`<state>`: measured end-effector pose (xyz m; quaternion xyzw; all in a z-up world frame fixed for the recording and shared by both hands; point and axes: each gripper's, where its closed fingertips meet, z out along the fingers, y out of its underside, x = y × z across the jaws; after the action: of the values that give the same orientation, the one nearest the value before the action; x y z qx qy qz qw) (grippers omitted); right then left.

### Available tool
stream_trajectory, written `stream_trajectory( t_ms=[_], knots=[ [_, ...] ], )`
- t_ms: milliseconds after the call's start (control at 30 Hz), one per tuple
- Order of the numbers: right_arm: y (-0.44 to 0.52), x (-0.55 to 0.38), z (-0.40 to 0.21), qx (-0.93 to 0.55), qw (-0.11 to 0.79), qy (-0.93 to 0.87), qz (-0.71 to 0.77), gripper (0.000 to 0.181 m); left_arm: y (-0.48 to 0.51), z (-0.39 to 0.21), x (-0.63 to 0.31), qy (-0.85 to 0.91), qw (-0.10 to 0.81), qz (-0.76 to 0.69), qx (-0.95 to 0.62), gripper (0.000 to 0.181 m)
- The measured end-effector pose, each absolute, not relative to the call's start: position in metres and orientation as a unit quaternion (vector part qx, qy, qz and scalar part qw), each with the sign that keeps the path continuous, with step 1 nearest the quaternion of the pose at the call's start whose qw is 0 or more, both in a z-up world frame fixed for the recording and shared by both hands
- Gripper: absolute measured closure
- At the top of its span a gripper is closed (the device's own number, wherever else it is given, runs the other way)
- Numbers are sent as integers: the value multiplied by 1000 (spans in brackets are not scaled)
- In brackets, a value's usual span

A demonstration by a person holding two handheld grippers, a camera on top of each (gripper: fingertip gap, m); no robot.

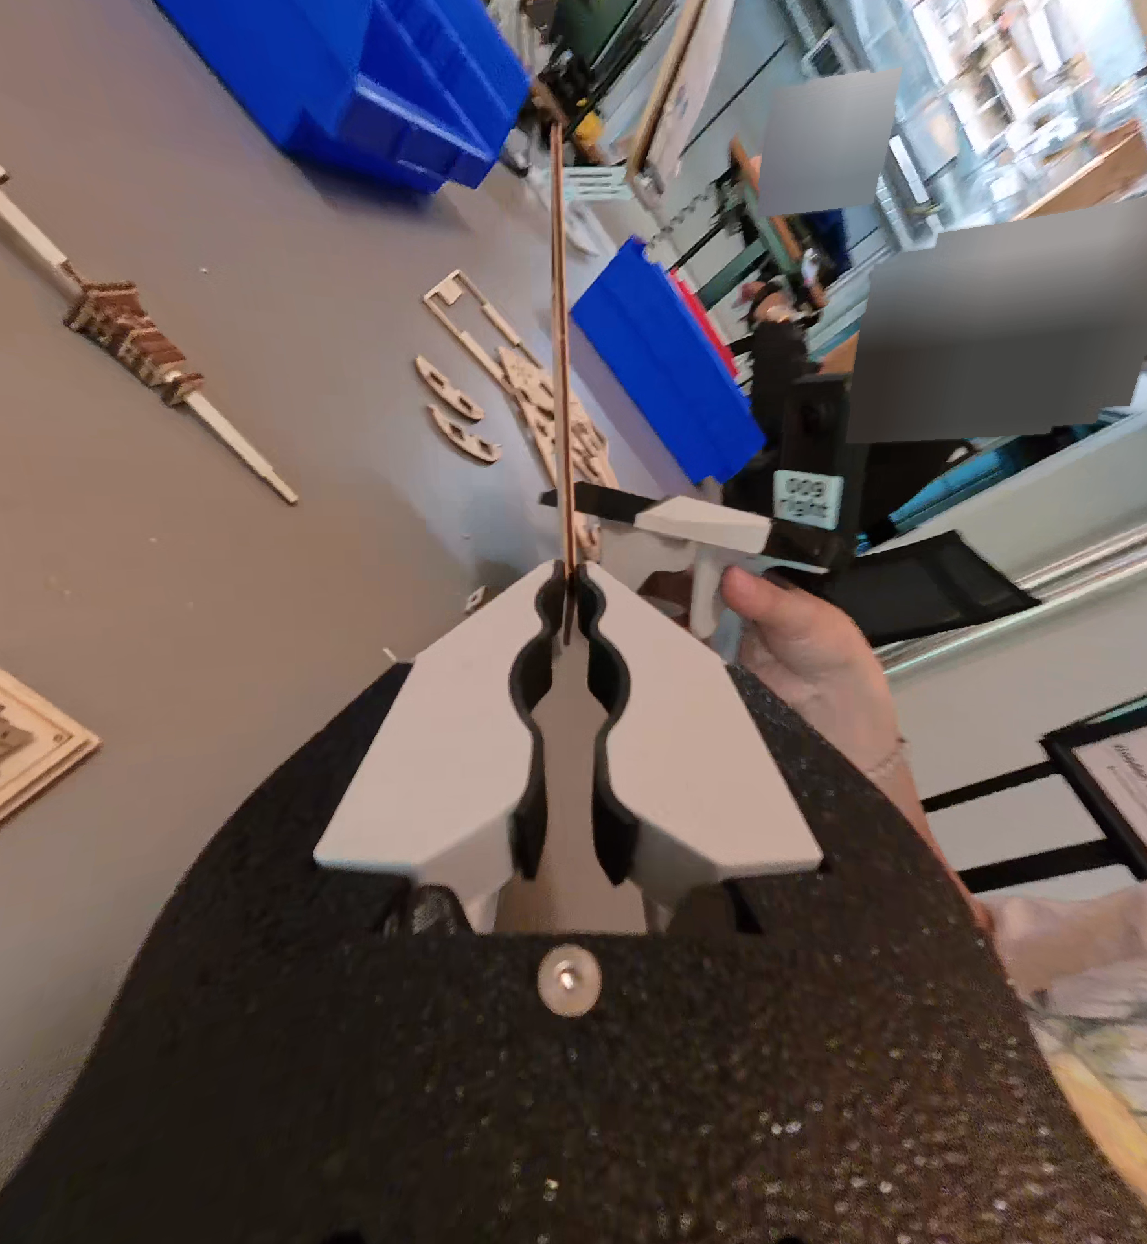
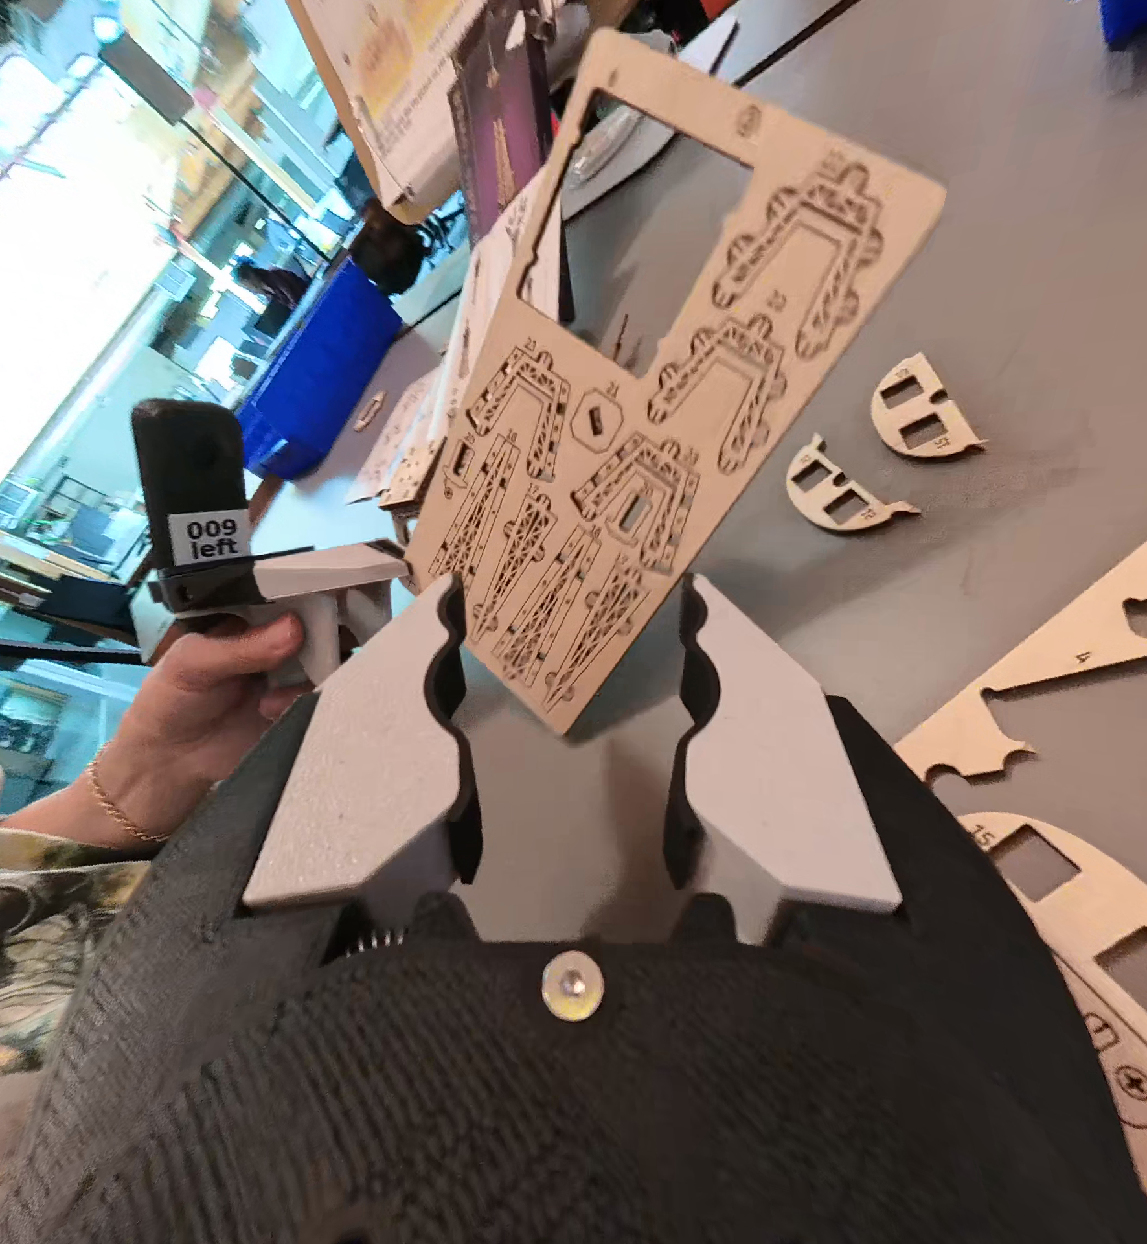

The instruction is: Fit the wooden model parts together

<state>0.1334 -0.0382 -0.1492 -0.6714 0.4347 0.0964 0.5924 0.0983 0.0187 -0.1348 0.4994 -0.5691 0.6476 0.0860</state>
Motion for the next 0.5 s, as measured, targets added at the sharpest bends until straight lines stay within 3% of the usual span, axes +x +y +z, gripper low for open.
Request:
stream_trajectory(
  t_ms=[233, 500],
  knots=[
    [-20, 121, -120, -611, 667, 394, 162, 104, 29, -103, 86, -489, 162, 705, 486, 181],
    [9, 93, -73, -508, 752, 319, 273, 164, 46, -86, 70, -430, 205, 735, 482, 181]
  ],
)
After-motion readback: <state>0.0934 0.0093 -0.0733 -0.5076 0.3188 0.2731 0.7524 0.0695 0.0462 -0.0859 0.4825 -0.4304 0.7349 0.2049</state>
